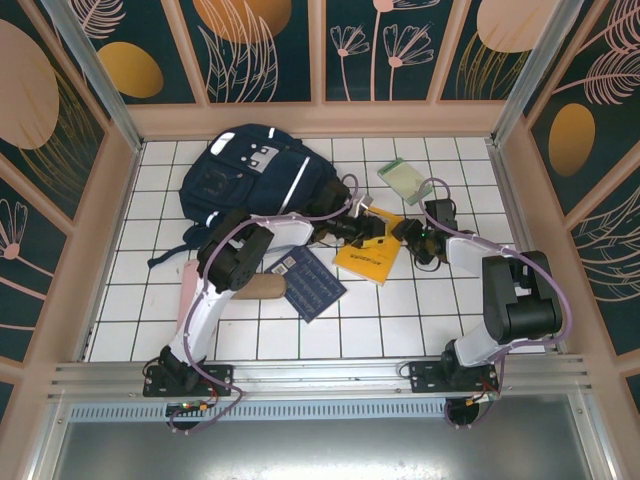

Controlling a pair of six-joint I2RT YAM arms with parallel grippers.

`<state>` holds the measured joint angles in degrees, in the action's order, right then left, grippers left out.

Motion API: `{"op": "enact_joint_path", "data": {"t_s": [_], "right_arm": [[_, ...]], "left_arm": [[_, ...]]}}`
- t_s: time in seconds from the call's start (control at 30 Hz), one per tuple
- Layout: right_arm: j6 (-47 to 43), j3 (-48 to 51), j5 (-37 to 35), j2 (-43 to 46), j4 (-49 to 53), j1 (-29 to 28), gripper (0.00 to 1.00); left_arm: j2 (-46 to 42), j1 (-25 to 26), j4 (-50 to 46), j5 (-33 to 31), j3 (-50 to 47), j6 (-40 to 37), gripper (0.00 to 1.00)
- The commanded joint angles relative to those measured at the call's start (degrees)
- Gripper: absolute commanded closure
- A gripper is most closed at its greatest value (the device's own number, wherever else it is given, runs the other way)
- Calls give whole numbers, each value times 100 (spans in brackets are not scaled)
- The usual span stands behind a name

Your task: Pack books, pencil case, and school supplies into a backpack

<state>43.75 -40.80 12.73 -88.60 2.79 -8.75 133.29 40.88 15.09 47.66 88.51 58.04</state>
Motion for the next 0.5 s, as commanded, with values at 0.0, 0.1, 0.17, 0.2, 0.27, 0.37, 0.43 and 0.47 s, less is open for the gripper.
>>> {"op": "enact_joint_path", "data": {"t_s": [0.0, 0.1, 0.17, 0.2, 0.27, 0.37, 0.43, 0.47], "right_arm": [[-117, -57, -69, 49, 131, -48, 34], [-263, -140, -141, 12, 270, -154, 38], [-330, -202, -257, 0, 379, -273, 40], [-353, -218, -320, 6, 430, -319, 40], [-367, -218, -393, -21, 499, -386, 42], [-470, -324, -607, -141, 842, -495, 43], [-591, -426, -894, -280, 1230, -527, 53], [-646, -446, -1001, -342, 1348, -514, 55]], "left_arm": [[-512, -204, -983, -503, 248, -814, 57], [-697, -384, -1197, -786, 153, -968, 57], [-768, -463, -1287, -856, 123, -1050, 57], [-786, -488, -1350, -887, 116, -1102, 57], [-788, -540, -1439, -927, 116, -1167, 56], [-796, -590, -1525, -1006, 76, -1235, 56], [-815, -593, -1579, -1046, 57, -1300, 55], [-814, -600, -1637, -1079, 69, -1349, 55]]}}
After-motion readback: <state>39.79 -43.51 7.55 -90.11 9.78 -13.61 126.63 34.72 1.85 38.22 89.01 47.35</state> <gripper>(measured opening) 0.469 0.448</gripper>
